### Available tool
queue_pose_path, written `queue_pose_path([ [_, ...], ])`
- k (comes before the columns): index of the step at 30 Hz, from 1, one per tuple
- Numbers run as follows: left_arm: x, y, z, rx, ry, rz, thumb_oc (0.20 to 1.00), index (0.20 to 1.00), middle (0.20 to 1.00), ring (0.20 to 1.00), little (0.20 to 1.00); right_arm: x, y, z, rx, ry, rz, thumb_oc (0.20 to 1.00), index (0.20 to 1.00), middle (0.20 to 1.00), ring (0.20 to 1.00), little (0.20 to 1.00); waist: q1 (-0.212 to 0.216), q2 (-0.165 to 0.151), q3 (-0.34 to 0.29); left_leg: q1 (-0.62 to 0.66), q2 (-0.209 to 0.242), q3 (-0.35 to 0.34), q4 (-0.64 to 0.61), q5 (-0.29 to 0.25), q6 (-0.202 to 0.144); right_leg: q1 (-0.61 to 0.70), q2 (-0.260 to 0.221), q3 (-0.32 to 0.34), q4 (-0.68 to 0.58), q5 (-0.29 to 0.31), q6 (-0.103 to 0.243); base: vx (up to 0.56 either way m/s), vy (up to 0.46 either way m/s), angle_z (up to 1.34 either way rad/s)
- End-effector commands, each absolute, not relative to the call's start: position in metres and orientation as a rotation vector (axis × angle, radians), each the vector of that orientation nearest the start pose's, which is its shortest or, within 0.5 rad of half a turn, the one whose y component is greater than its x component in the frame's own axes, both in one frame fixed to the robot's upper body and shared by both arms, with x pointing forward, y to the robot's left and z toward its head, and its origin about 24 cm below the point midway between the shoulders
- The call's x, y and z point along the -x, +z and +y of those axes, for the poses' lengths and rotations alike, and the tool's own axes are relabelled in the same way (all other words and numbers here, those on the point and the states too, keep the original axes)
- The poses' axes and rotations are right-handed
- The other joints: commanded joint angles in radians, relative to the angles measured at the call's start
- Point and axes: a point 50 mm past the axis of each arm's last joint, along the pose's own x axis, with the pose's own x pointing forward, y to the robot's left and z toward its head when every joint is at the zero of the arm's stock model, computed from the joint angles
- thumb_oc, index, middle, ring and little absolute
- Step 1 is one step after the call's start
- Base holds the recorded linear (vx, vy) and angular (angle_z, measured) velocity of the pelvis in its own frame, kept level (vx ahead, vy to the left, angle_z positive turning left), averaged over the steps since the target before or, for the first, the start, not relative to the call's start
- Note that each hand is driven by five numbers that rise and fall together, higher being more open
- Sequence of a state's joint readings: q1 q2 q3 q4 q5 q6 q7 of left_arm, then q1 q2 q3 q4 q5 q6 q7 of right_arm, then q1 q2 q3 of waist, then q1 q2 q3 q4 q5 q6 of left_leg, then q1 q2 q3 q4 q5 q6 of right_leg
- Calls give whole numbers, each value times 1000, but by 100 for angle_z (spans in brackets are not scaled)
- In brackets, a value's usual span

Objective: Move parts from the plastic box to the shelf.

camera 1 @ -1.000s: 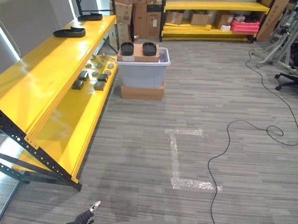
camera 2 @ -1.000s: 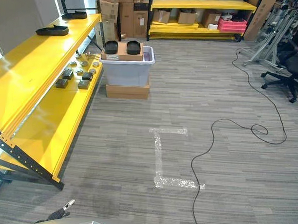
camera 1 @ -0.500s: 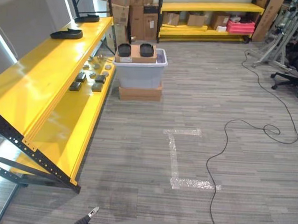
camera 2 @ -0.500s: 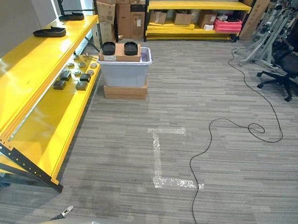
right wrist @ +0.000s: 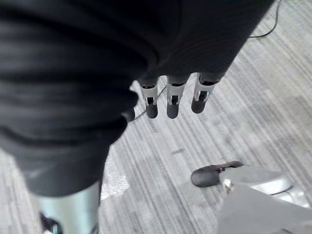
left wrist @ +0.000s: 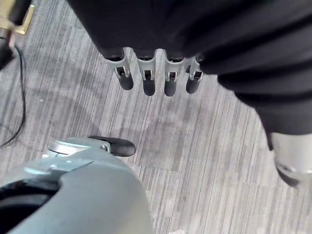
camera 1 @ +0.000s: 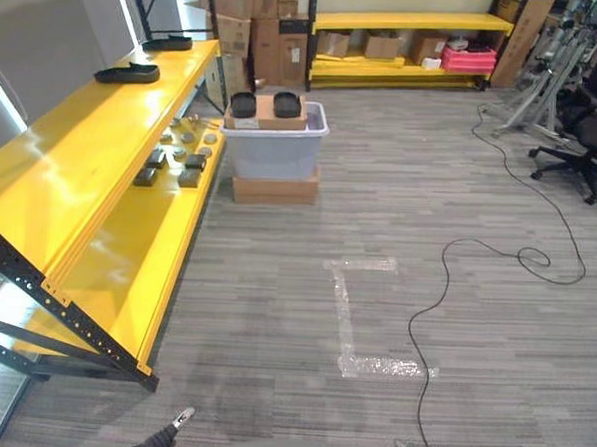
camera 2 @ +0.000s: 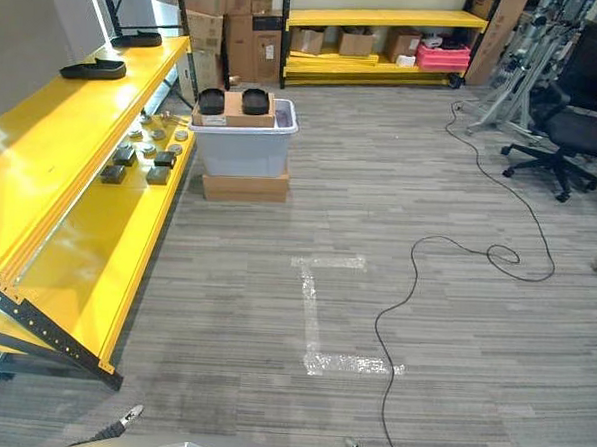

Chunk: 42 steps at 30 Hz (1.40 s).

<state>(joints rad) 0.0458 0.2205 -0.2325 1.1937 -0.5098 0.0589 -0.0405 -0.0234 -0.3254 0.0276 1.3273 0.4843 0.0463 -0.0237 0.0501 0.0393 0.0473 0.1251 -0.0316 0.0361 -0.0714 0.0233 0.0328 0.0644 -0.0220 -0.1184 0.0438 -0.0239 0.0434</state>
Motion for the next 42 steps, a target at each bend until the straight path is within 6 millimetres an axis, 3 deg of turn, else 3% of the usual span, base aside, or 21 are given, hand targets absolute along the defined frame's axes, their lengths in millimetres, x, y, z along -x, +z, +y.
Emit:
queue_pose_path([
  [1, -99, -160, 225, 203, 253, 1165, 1000, 1000, 1000, 1000, 1000, -94, -151, -273, -157, -482, 1200, 1000, 1000, 1000, 1000, 1000, -2, -41, 49, -41, -70, -34, 67, -63, 64, -56, -64, 26, 114, 89, 84, -50, 128, -7],
  [3, -113, -155, 229, 192, 241, 1119, 1000, 1000, 1000, 1000, 1000, -107, -149, -266, -171, -445, 1146, 1000, 1000, 1000, 1000, 1000, -16, -41, 94, -64, -86, -41, 113, -86, 101, -191, -81, 31, 329, 160, 106, -56, 135, -24],
  [6, -117, -153, 231, 188, 232, 1108, 1000, 1000, 1000, 1000, 1000, -116, -148, -258, -195, -428, 1116, 1000, 1000, 1000, 1000, 1000, -20, -33, 119, -77, -83, -41, 149, -99, 111, -277, -86, 30, 473, 194, 107, 0, 80, -32],
  [8, -117, -152, 231, 191, 234, 1109, 1000, 1000, 1000, 1000, 1000, -122, -145, -253, -208, -408, 1102, 1000, 1000, 1000, 1000, 1000, -21, -35, 127, -82, -85, -36, 168, -109, 112, -311, -94, 20, 477, 217, 109, 55, 15, 11],
  [9, -116, -152, 231, 190, 236, 1110, 1000, 1000, 1000, 1000, 1000, -124, -145, -251, -207, -398, 1099, 1000, 1000, 1000, 1000, 1000, -23, -38, 129, -84, -88, -33, 176, -114, 110, -319, -97, 15, 454, 230, 113, 194, -95, -16],
  [14, -102, -155, 242, 166, 272, 1150, 1000, 1000, 1000, 1000, 1000, -125, -144, -246, -198, -333, 1114, 1000, 1000, 1000, 1000, 1000, -52, -103, 128, -25, -125, -59, 202, -195, 84, -298, -120, 2, -18, 305, 161, 405, -215, -15],
  [18, -96, -156, 242, 154, 277, 1156, 1000, 1000, 1000, 1000, 1000, -115, -147, -245, -183, -313, 1147, 1000, 1000, 1000, 1000, 1000, -65, -117, 122, 16, -97, -57, 224, -236, 74, -300, -129, -7, -86, 320, 169, 503, -243, 0],
  [21, -96, -157, 240, 161, 287, 1152, 1000, 1000, 1000, 1000, 1000, -112, -146, -248, -166, -310, 1157, 1000, 1000, 1000, 1000, 1000, -71, -117, 114, 27, -79, -57, 227, -240, 64, -273, -118, 1, -93, 290, 156, 364, -171, 18],
  [23, -96, -157, 237, 219, 335, 1143, 1000, 1000, 1000, 1000, 1000, -109, -147, -252, -101, -313, 1176, 1000, 1000, 1000, 1000, 1000, -83, -110, 86, 70, -22, -67, 226, -232, 21, -237, -85, 39, -49, 242, 111, 568, -278, 39],
  [25, -96, -158, 237, 238, 339, 1135, 1000, 1000, 1000, 1000, 1000, -112, -146, -254, -75, -298, 1174, 1000, 1000, 1000, 1000, 1000, -80, -107, 74, 70, 29, -53, 252, -163, -17, -212, -61, 30, -28, 220, 81, 340, -224, 58],
  [27, -100, -157, 236, 251, 346, 1112, 1000, 1000, 1000, 1000, 1000, -117, -143, -258, -5, -265, 1168, 1000, 1000, 1000, 1000, 1000, -77, -114, 69, 14, 94, -19, 397, -51, -44, -171, -31, 31, -34, 182, 43, 312, -251, 15],
  [28, -100, -157, 236, 254, 349, 1110, 1000, 1000, 1000, 1000, 1000, -118, -143, -258, 1, -265, 1167, 1000, 1000, 1000, 1000, 1000, -78, -112, 69, 8, 98, -19, 409, -50, -46, -169, -28, 30, -34, 180, 41, 390, -380, -18],
  [29, -105, -155, 236, 284, 375, 1095, 1000, 1000, 1000, 1000, 1000, -117, -142, -263, 21, -282, 1169, 1000, 1000, 1000, 1000, 1000, -70, -134, 78, -123, 133, -14, 667, 12, -48, -140, -16, 38, -33, 159, 7, 329, -357, -24],
  [30, -108, -154, 238, 287, 379, 1087, 1000, 1000, 1000, 1000, 1000, -116, -142, -264, 18, -294, 1170, 1000, 1000, 1000, 1000, 1000, -69, -143, 84, -184, 151, -8, 769, 27, -48, -124, -7, 35, -35, 151, -10, 385, -405, -9],
  [33, -116, -151, 240, 278, 365, 1067, 1000, 1000, 1000, 1000, 1000, -113, -140, -269, 29, -304, 1167, 1000, 1000, 1000, 1000, 1000, -54, -145, 109, -327, 154, 17, 847, 6, -24, -77, 10, 19, -35, 128, -26, 234, -143, 10],
  [35, -120, -149, 242, 302, 379, 1034, 1000, 1000, 1000, 1000, 1000, -113, -140, -271, 42, -307, 1165, 1000, 1000, 1000, 1000, 1000, -34, -136, 129, -354, 94, 74, 674, -12, -13, -34, 22, 7, -37, 95, -18, 400, 0, 20],
  [37, -119, -149, 243, 321, 408, 1018, 1000, 1000, 1000, 1000, 1000, -114, -140, -270, 51, -307, 1165, 1000, 1000, 1000, 1000, 1000, -12, -112, 129, -378, 23, 80, 459, 41, -29, -12, 43, 20, -32, 79, -5, 439, 120, 12],
  [39, -117, -148, 244, 330, 429, 1009, 1000, 1000, 1000, 1000, 1000, -114, -139, -269, 61, -301, 1161, 1000, 1000, 1000, 1000, 1000, 14, -77, 122, -418, -1, 71, 263, 127, -56, 8, 74, 40, -14, 56, -6, 464, 129, -48],
  [40, -116, -148, 244, 332, 432, 1008, 1000, 1000, 1000, 1000, 1000, -114, -139, -269, 62, -298, 1160, 1000, 1000, 1000, 1000, 1000, 17, -74, 123, -418, -4, 71, 239, 140, -59, 15, 76, 43, -9, 49, -6, 753, 165, -76],
  [41, -110, -149, 246, 339, 443, 1005, 1000, 1000, 1000, 1000, 1000, -114, -138, -268, 77, -271, 1138, 1000, 1000, 1000, 1000, 1000, 46, -46, 125, -484, -6, 102, 115, 212, -85, 73, 105, 49, 16, 4, -16, 607, 120, -64],
  [42, -110, -149, 246, 336, 442, 1005, 1000, 1000, 1000, 1000, 1000, -113, -138, -268, 75, -270, 1135, 1000, 1000, 1000, 1000, 1000, 47, -46, 126, -488, -9, 106, 110, 215, -86, 81, 105, 49, 19, -3, -16, 589, 119, -35],
])
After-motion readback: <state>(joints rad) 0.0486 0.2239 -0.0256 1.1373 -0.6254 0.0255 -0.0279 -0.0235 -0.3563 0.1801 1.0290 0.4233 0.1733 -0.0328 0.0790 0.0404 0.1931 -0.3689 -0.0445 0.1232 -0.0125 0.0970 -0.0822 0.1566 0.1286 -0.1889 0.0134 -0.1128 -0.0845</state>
